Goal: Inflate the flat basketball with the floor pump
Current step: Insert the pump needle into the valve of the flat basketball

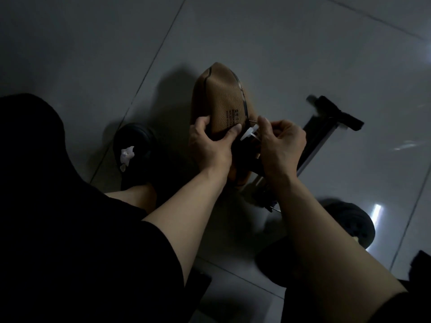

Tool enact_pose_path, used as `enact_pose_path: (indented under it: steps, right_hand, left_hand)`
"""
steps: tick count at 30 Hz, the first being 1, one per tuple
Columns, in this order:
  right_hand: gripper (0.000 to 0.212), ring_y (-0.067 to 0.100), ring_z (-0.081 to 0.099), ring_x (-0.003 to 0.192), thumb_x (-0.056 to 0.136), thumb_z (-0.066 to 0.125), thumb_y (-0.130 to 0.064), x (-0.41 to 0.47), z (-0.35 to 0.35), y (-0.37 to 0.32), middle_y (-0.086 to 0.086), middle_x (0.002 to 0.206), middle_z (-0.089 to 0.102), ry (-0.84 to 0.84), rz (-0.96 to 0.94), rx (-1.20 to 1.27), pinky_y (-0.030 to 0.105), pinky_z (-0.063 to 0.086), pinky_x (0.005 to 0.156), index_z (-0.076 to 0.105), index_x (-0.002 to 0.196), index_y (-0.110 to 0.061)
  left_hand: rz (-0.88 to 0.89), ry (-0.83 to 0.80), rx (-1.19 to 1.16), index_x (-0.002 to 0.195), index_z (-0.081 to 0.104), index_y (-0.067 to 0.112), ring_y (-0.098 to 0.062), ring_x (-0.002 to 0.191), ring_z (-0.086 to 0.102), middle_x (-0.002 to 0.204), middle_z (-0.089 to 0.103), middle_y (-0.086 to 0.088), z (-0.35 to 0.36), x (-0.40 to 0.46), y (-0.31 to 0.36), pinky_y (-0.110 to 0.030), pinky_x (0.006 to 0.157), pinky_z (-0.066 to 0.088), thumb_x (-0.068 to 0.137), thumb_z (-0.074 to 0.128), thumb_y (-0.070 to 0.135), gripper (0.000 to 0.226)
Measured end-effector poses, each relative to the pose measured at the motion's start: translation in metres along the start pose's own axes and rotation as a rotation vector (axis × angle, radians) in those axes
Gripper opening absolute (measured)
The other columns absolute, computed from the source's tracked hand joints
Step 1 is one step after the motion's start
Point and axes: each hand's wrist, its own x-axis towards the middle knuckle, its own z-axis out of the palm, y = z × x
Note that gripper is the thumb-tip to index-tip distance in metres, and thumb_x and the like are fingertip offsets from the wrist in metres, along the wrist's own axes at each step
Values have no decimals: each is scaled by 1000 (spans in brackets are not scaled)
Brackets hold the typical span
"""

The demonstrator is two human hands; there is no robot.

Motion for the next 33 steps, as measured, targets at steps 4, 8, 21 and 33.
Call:
enact_pose_path:
  steps: [4, 8, 21, 33]
  right_hand:
    - [21, 8, 62, 55, 88, 67, -28, 1, -1, 0, -5, 62, 63, -10, -11, 9, 21, 50, 52, 68, 74, -13]
    - [21, 9, 62, 57, 88, 66, -29, 2, -1, 2, -5, 62, 63, -7, -38, -34, 27, 53, 55, 67, 72, -16]
    - [25, 30, 61, 70, 90, 57, -27, 7, 0, -13, 15, 79, 64, -59, -348, -560, 41, 51, 63, 61, 84, -3]
    - [32, 18, 59, 72, 89, 61, -39, 40, 3, -3, 6, 80, 63, -198, -272, -566, 31, 48, 62, 66, 81, -8]
  left_hand:
    - [30, 26, 37, 109, 54, 22, -16, 116, 47, 124, 48, 0, 2, -1, 2, -33, 93, 48, 72, 76, 30, 44]
    - [34, 25, 44, 110, 53, 20, -16, 116, 46, 124, 47, 0, 2, -2, 3, -31, 94, 47, 72, 77, 30, 46]
    - [72, 31, 107, 109, 56, 17, -5, 105, 40, 108, 43, 9, 0, -6, 1, -27, 93, 40, 76, 74, 23, 38]
    - [88, 20, 265, 110, 48, 17, -10, 101, 46, 108, 46, 6, 3, 9, 9, -29, 88, 41, 81, 66, 40, 41]
